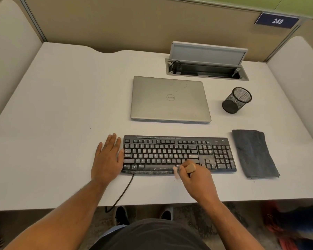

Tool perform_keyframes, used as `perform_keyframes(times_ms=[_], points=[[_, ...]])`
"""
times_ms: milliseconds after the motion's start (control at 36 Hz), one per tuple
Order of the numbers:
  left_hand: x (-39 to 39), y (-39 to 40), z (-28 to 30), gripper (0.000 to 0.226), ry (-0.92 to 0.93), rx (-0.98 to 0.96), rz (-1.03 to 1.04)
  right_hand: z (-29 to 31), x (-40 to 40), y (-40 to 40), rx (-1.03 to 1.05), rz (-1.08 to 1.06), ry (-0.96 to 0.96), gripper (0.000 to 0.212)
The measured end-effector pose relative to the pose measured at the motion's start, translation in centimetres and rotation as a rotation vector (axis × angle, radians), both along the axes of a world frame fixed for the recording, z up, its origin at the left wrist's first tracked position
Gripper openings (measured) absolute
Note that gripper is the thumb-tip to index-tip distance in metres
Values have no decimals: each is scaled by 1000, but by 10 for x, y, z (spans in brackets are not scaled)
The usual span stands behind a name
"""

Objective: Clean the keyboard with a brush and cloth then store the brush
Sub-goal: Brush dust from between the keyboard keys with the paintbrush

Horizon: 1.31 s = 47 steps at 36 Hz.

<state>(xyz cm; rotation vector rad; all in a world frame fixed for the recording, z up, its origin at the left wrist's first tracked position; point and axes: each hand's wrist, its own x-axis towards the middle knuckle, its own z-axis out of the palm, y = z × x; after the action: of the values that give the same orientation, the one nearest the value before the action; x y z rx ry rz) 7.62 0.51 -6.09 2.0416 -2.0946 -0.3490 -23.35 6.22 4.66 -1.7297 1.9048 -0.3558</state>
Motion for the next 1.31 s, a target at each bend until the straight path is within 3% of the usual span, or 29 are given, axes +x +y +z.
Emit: perform_keyframes(times_ms=[194, 333, 472, 611, 750, 861, 1028, 1194, 1306], points=[[-1, 0, 2, 70, 5, 3, 5, 8, 6, 0, -61, -54, -53, 13], [-1, 0, 1, 70, 3, 4, 2, 5, 4, -4, 51, -40, -28, 26], [-1, 1, 2, 70, 15, -2, 8, 7, 2, 2, -85, -85, -62, 19], [0, 0, 1, 69, 10, 0, 6, -4, -13, 11, 4, -45, 9, 20], [-1, 1, 2, 69, 17, -3, 0, -10, -34, 27, -215, -342, -66, 13], [0, 0, 2, 69, 13, 1, -2, -10, -39, 32, -254, -524, -152, 13], [-1, -1, 1, 70, 9, 6, -2, -21, -22, 33, -203, -439, -226, 19], [0, 0, 1, 70, 14, 6, -1, -29, 0, 36, -84, -147, -230, 12], [-1, -1, 2, 71, 18, 14, 2, -29, -8, 36, -113, -154, -257, 11]])
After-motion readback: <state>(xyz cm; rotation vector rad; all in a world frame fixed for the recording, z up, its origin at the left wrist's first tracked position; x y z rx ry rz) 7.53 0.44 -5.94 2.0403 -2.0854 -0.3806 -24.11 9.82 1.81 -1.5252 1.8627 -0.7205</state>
